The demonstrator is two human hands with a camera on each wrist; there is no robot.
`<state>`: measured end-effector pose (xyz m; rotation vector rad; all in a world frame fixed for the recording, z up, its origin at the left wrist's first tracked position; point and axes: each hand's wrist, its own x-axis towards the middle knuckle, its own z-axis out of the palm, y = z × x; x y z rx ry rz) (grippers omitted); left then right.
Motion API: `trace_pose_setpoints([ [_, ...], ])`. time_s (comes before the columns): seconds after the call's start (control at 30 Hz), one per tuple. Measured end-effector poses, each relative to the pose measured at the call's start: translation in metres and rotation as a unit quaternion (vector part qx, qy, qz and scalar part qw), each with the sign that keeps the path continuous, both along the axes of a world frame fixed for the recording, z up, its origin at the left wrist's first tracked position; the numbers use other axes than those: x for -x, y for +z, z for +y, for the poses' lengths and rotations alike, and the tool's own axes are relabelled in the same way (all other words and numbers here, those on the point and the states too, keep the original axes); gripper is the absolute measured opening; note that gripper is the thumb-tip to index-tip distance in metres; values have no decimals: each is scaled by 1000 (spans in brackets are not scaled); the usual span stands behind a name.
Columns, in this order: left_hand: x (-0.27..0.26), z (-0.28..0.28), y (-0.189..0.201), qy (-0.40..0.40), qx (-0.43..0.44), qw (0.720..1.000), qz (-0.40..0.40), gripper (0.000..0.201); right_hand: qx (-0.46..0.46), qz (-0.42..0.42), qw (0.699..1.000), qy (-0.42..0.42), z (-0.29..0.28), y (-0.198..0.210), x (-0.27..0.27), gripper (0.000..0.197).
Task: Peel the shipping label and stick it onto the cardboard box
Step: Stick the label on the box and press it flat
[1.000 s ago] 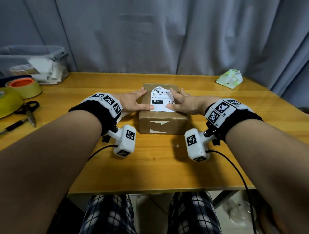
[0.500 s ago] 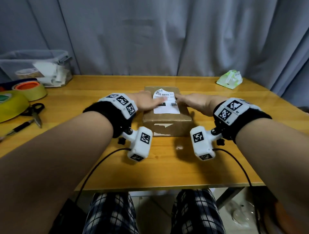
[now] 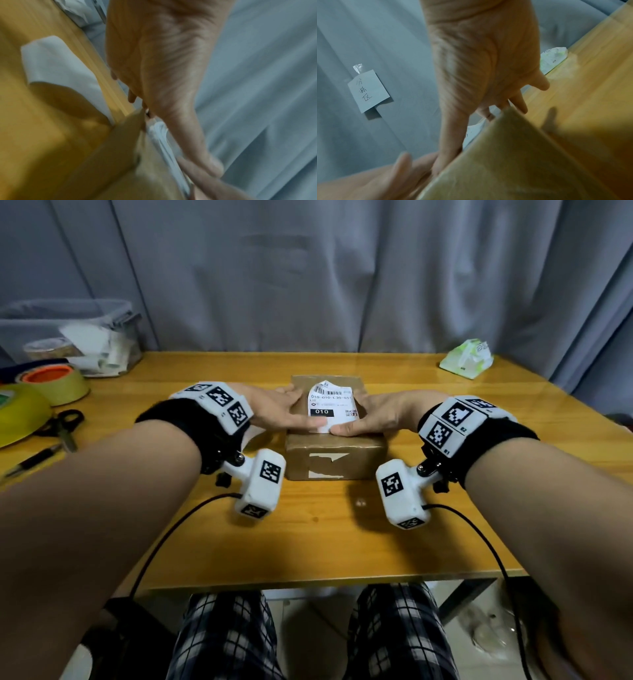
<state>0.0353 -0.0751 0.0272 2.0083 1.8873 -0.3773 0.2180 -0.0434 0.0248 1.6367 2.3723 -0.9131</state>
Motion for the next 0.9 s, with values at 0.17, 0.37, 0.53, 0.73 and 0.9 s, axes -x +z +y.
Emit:
trace_pose_setpoints([
  [0.17, 1, -6, -3, 13, -51, 988, -148, 60, -14, 20, 1000, -3, -3, -2, -2, 85],
  [0.37, 4, -2, -10, 24, -74, 990, -119, 60, -16, -12, 1000, 10, -5, 3, 0, 84],
  [0.53, 2, 1, -14, 40, -76, 990, -109, 66, -38, 1, 999, -1, -16, 5, 7, 58],
  [0.73, 5, 0, -15, 33, -85, 988, -127, 62, -66, -84, 994, -12, -23, 7, 14, 84],
  [0.9, 7, -7, -12, 30, -198, 966, -162, 54, -43, -77, 995, 44, -20, 7, 14, 89],
])
